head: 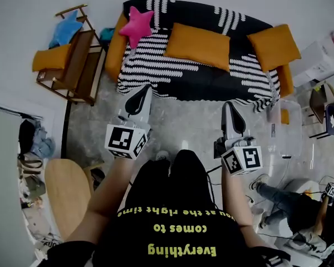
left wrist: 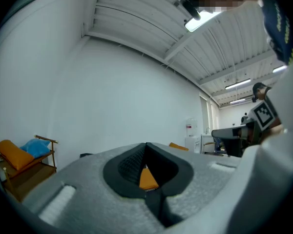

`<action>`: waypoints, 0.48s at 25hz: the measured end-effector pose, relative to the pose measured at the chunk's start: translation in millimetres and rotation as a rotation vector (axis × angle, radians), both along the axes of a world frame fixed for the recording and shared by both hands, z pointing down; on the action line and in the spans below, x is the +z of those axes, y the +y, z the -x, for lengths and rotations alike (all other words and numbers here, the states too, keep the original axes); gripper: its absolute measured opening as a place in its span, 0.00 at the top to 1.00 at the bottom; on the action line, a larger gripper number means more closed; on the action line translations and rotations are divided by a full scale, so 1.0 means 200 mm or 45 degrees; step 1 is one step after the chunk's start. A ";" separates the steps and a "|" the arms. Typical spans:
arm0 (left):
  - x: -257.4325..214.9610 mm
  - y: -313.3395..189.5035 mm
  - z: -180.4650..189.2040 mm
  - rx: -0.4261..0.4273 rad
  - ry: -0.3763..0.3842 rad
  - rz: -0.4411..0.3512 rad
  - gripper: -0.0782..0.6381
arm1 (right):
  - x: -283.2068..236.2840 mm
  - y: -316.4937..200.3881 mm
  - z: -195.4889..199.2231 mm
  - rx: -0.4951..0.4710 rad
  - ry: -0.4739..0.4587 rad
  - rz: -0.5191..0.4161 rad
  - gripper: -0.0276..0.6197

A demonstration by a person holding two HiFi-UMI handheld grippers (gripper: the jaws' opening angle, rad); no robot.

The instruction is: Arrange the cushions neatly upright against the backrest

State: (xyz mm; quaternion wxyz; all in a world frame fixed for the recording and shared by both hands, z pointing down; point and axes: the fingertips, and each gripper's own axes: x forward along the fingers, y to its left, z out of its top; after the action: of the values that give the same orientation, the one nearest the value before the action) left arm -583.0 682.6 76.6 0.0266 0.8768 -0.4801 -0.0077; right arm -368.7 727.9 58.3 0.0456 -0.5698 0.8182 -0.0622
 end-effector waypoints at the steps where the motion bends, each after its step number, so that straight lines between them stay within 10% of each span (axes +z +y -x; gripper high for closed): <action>1: 0.01 -0.03 -0.01 -0.004 0.002 0.009 0.90 | 0.00 -0.03 -0.01 -0.002 0.003 0.001 0.94; 12: 0.01 -0.49 -0.24 -0.123 -0.002 0.012 0.89 | -0.02 -0.61 -0.25 -0.135 -0.001 -0.022 0.94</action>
State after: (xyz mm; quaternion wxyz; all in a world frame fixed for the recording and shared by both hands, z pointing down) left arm -534.4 585.4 78.6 0.0300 0.8525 -0.5219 -0.0062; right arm -318.2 606.3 53.8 0.0475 -0.5251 0.8478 -0.0576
